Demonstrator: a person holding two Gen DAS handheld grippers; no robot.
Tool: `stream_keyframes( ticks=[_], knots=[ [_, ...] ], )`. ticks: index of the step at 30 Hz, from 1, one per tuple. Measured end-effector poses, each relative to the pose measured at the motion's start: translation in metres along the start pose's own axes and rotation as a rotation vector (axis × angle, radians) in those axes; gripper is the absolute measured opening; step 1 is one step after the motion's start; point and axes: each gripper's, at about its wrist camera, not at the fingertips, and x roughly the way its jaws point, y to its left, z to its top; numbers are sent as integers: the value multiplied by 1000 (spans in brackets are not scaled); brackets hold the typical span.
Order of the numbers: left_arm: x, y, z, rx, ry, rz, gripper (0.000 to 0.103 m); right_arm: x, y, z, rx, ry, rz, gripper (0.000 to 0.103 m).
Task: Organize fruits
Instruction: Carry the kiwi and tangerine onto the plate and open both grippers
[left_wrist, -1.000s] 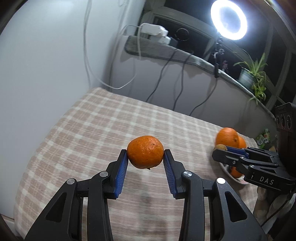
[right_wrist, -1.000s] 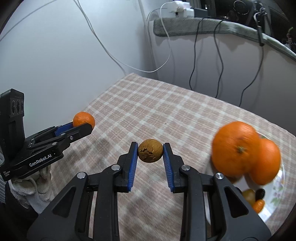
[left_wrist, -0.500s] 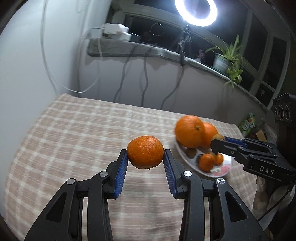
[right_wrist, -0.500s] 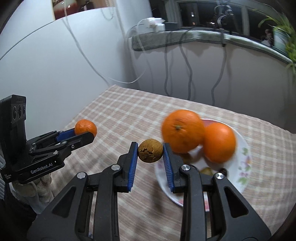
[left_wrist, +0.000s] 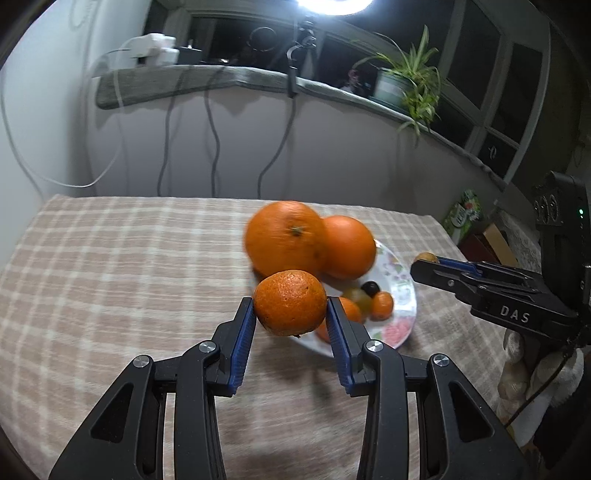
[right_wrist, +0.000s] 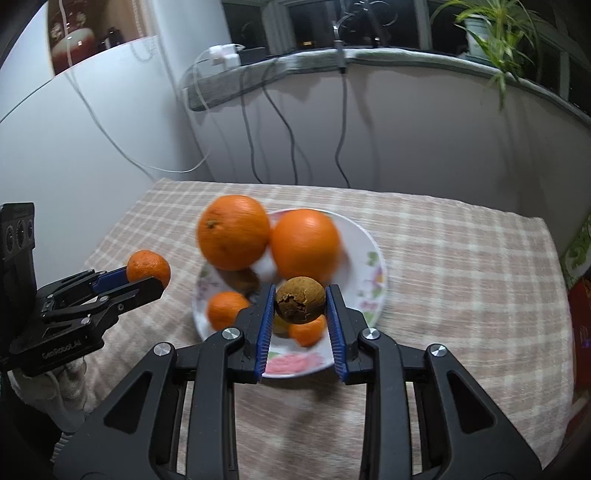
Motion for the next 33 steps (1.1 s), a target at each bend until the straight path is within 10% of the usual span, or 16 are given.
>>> stream_keyframes(
  ticks=[33],
  knots=[
    [33,-33,12,58,42,-15,38,33,-20,7,14,33,-1,29]
  ],
)
